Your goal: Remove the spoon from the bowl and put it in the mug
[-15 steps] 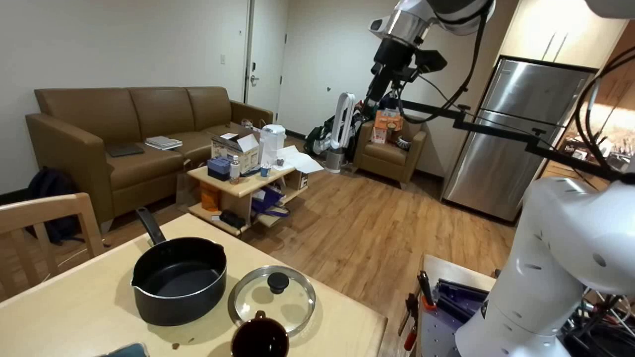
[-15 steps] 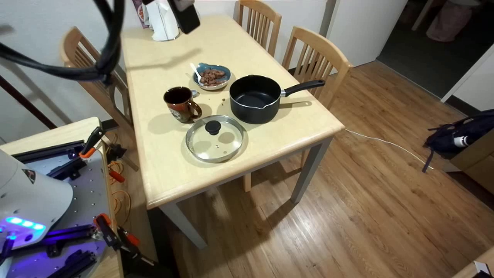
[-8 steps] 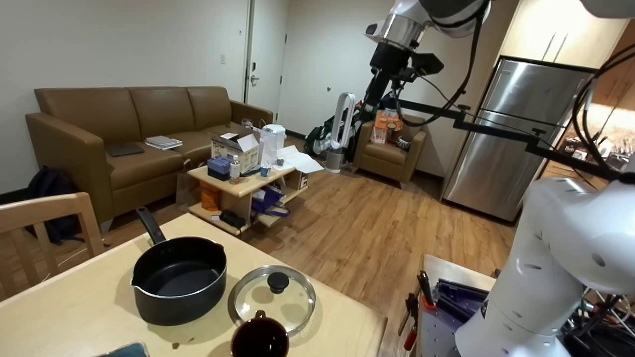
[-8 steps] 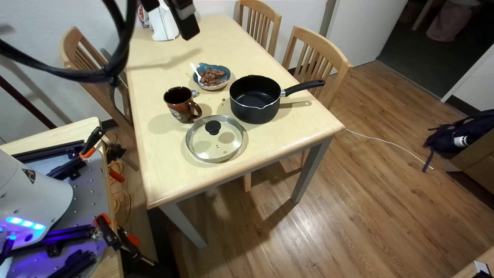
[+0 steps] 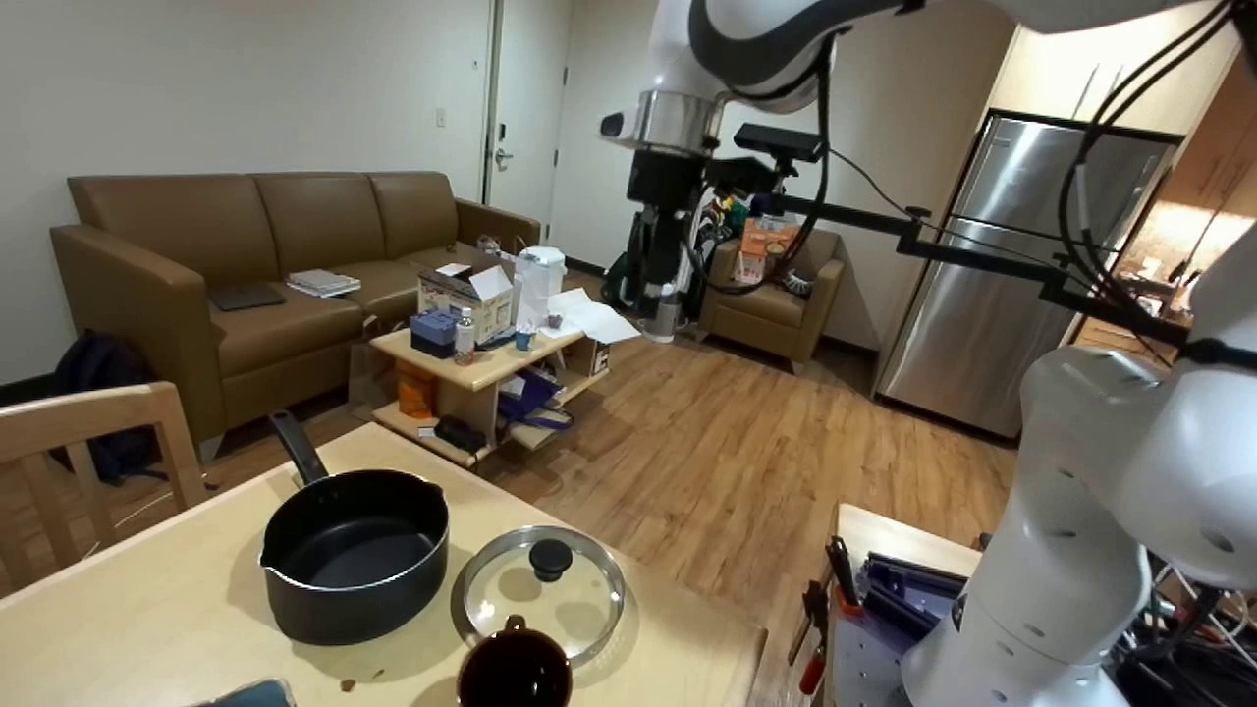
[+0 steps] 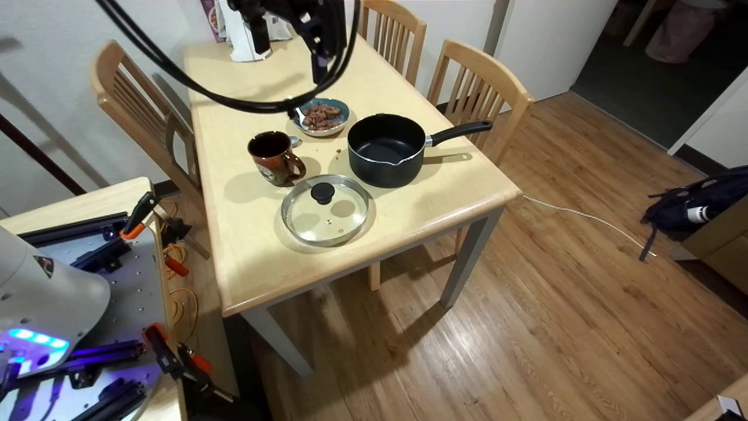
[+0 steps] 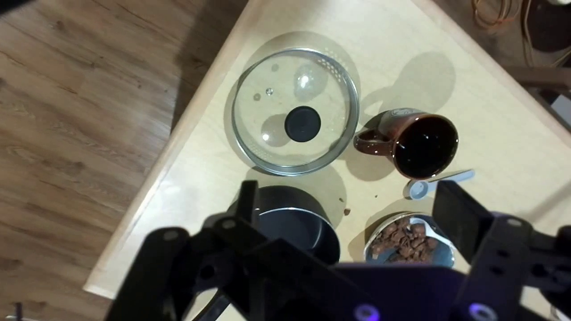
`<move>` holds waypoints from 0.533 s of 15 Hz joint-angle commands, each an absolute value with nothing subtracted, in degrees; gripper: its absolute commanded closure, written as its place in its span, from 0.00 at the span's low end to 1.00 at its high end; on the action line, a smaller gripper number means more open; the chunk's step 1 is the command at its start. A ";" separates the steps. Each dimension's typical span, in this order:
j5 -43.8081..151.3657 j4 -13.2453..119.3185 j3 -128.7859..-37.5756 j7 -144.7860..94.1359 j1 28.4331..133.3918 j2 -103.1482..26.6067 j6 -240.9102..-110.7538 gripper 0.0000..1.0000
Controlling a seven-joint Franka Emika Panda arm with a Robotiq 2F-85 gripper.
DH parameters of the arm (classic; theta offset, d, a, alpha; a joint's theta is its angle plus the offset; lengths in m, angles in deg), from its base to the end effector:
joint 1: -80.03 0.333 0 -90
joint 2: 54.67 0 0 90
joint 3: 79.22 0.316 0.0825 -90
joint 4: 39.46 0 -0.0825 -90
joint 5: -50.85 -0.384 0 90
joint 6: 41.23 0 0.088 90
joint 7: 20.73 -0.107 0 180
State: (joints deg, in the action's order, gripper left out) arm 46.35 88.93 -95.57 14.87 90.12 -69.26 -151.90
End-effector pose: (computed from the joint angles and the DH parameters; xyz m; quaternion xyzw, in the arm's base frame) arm 0.4656 -0.0509 0.4641 -0.9668 -0.2432 0.0053 0.0786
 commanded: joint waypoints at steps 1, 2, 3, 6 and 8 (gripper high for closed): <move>45.51 86.93 -91.48 16.15 87.26 -65.48 -151.04 0.00; 45.66 84.88 -90.95 16.65 87.64 -62.18 -150.46 0.00; 45.80 83.21 -90.60 16.98 87.69 -59.66 -150.13 0.00; 45.92 81.09 -90.66 17.75 87.44 -57.39 -149.30 0.00; 46.77 76.97 -90.01 21.41 87.22 -54.56 -144.40 0.00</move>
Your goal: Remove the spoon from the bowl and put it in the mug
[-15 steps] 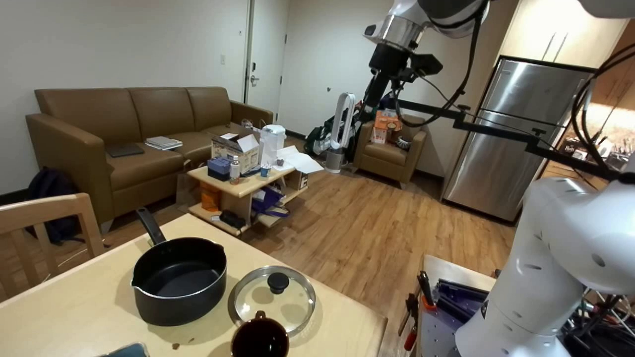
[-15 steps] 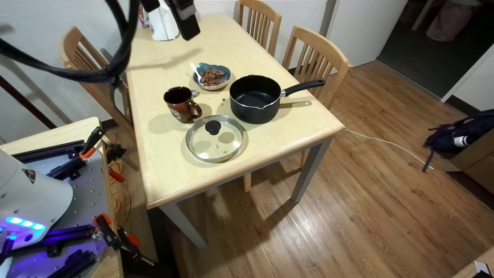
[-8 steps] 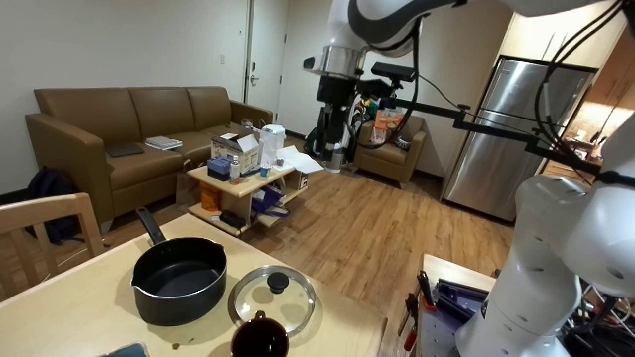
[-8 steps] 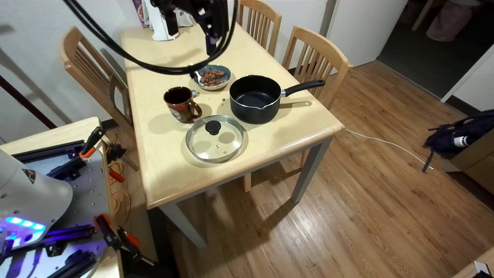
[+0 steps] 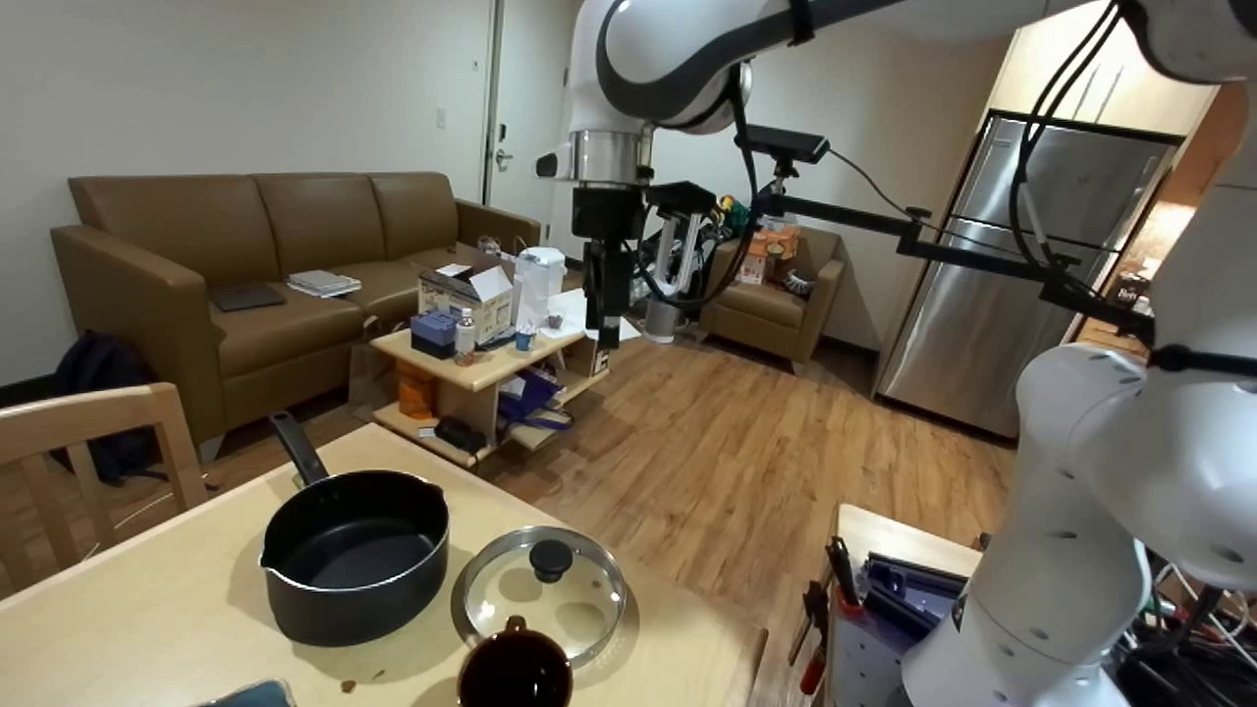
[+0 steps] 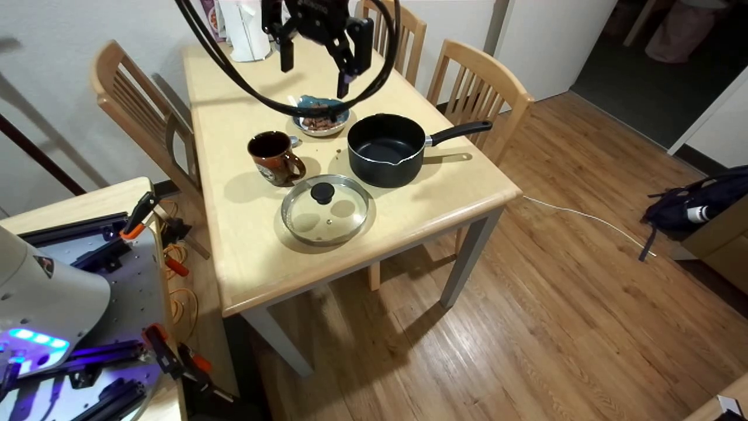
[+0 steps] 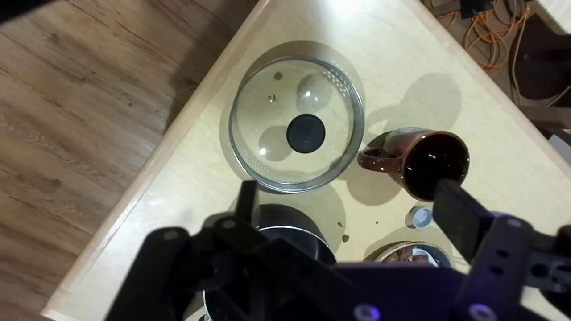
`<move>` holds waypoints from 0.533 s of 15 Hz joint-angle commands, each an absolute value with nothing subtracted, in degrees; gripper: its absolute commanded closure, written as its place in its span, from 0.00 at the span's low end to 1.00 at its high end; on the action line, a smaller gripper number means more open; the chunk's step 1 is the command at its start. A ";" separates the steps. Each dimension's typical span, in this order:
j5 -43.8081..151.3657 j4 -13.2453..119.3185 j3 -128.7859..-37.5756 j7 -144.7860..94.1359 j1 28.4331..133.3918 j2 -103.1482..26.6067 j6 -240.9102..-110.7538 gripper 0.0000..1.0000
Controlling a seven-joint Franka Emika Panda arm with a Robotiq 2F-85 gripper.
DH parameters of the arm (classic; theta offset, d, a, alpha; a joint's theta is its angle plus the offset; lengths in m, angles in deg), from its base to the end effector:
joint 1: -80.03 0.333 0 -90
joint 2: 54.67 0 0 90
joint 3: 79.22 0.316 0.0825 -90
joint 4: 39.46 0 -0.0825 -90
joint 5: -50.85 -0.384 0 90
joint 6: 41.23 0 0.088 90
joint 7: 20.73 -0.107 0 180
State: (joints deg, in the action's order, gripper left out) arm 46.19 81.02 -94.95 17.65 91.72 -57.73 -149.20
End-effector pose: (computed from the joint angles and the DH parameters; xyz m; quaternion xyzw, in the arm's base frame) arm 0.5130 -0.0313 0.4286 -0.9554 -0.2796 0.0616 0.0718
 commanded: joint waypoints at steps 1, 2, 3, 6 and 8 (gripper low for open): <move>46.99 74.93 -88.89 23.79 86.33 -52.68 -142.33 0.00; 46.81 74.05 -87.69 26.42 85.61 -50.12 -142.35 0.00; 47.08 71.88 -86.54 28.35 84.98 -47.93 -141.17 0.00; 47.99 66.18 -82.79 34.51 83.56 -40.80 -141.34 0.00; 49.04 62.77 -80.33 38.49 82.95 -35.77 -142.92 0.00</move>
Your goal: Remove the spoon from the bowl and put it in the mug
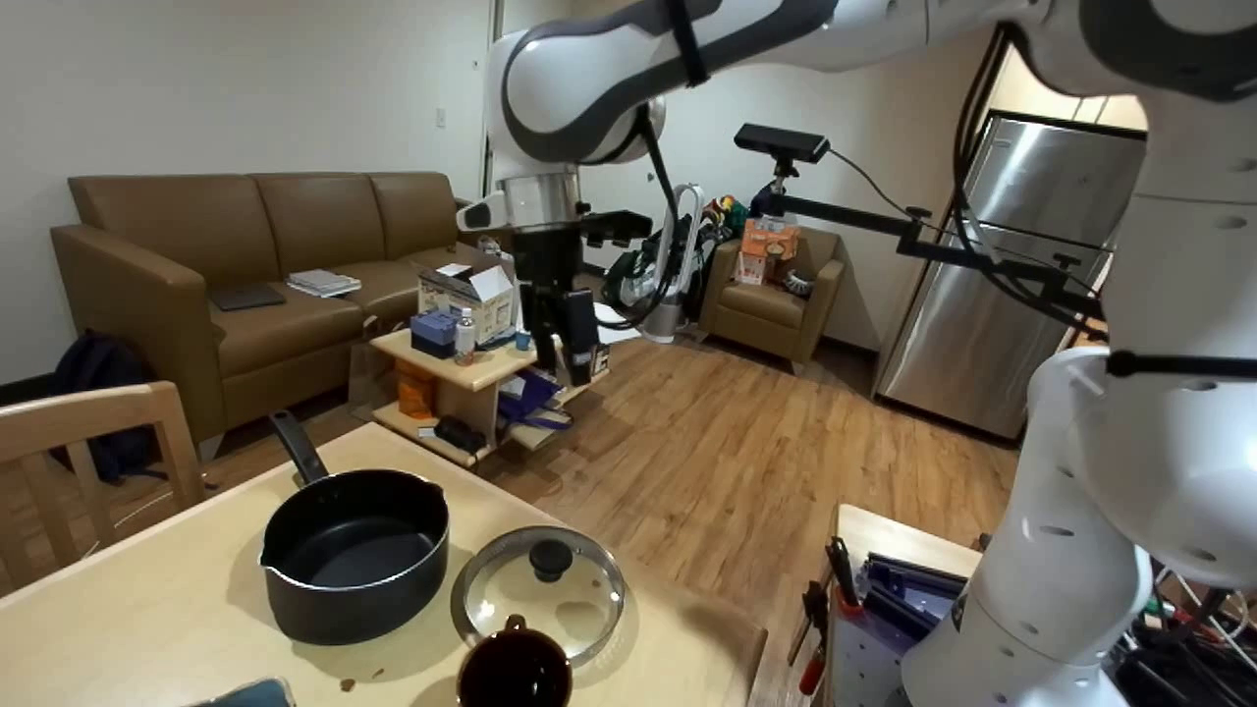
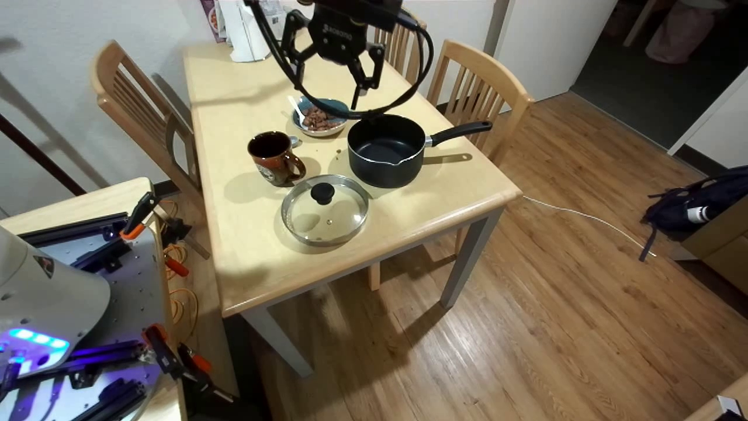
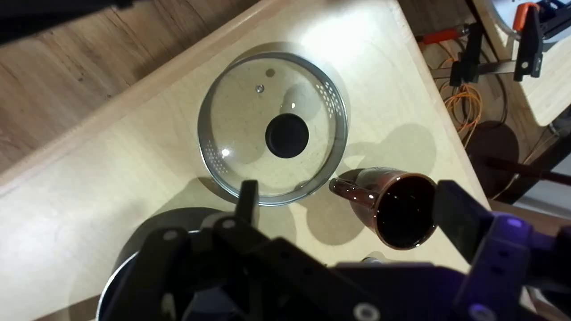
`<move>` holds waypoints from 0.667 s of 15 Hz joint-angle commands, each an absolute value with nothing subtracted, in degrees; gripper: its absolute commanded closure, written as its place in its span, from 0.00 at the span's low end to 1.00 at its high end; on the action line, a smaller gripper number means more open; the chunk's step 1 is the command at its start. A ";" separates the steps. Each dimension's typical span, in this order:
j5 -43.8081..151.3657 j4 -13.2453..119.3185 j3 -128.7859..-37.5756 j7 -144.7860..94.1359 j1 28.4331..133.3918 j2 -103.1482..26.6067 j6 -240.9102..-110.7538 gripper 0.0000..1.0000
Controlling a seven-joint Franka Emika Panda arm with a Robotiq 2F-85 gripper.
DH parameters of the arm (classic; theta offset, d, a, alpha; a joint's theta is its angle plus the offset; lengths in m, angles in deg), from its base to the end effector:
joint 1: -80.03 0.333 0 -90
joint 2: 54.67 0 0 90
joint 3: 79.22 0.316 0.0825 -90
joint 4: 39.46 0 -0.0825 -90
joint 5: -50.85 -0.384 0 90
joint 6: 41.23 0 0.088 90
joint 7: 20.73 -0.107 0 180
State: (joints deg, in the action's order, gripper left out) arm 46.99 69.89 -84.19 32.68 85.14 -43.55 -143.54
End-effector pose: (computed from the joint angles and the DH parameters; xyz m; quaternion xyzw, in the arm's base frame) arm 0.5650 0.0088 0.3749 -0.8871 -0.4333 0.1303 0.0911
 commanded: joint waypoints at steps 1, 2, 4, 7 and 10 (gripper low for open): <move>50.14 61.01 -79.21 39.94 82.91 -33.39 -143.37 0.00; 51.43 59.32 -78.07 41.09 83.14 -30.94 -144.10 0.00; 54.61 55.55 -76.02 42.78 84.03 -26.02 -144.63 0.00; 55.94 56.87 -74.34 41.33 83.60 -26.18 -144.71 0.00; 56.34 55.93 -73.55 41.20 83.77 -24.37 -144.69 0.00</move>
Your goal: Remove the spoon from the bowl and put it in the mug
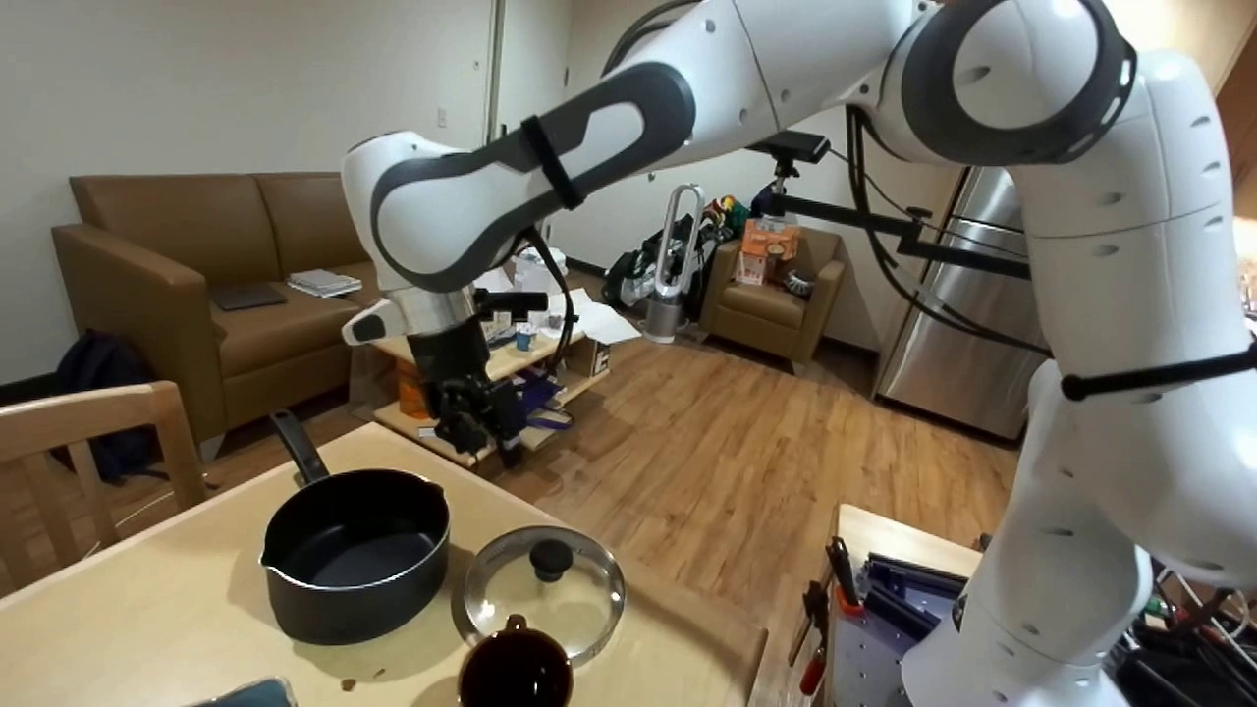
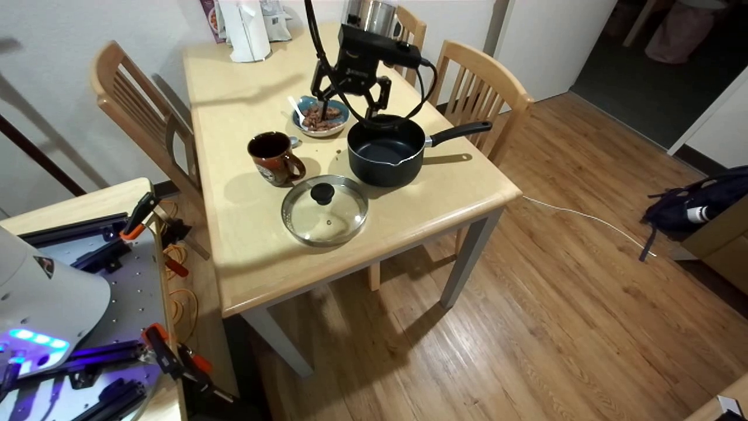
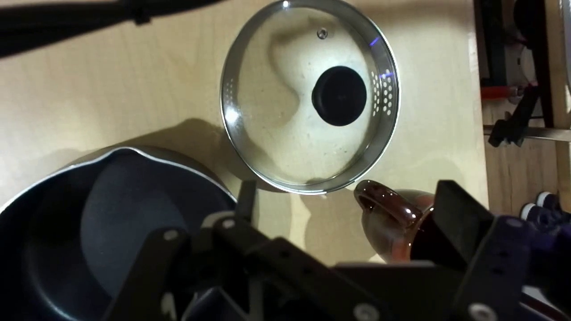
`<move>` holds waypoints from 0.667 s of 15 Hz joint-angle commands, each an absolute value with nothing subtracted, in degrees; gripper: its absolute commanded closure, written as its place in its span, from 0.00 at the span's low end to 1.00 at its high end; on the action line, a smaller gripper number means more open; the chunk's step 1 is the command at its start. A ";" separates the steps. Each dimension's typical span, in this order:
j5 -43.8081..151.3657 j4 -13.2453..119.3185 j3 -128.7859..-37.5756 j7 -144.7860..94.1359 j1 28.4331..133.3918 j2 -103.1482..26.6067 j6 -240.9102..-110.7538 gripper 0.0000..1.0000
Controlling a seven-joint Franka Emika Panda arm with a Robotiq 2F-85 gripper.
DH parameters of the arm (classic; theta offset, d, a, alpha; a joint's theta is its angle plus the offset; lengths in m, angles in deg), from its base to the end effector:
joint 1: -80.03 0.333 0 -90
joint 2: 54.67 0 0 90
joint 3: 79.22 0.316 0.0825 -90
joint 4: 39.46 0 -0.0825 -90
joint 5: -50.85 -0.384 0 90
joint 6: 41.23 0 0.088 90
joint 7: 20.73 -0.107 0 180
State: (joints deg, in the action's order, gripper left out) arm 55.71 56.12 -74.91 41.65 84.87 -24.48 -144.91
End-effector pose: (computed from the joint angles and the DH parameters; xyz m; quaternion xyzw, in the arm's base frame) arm 0.6252 0.0893 0.2757 -0.7868 -0.5868 0.1789 0.0684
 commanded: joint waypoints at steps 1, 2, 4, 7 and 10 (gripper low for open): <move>56.31 55.93 -73.63 41.22 83.48 -24.64 -144.67 0.00; 60.44 56.50 -73.70 45.70 83.79 -25.59 -146.20 0.00; 64.82 54.78 -73.75 48.35 84.51 -24.20 -146.11 0.00; 69.71 54.28 -73.01 52.51 85.20 -23.17 -149.15 0.00; 73.27 53.13 -72.33 56.53 86.11 -20.53 -154.83 0.00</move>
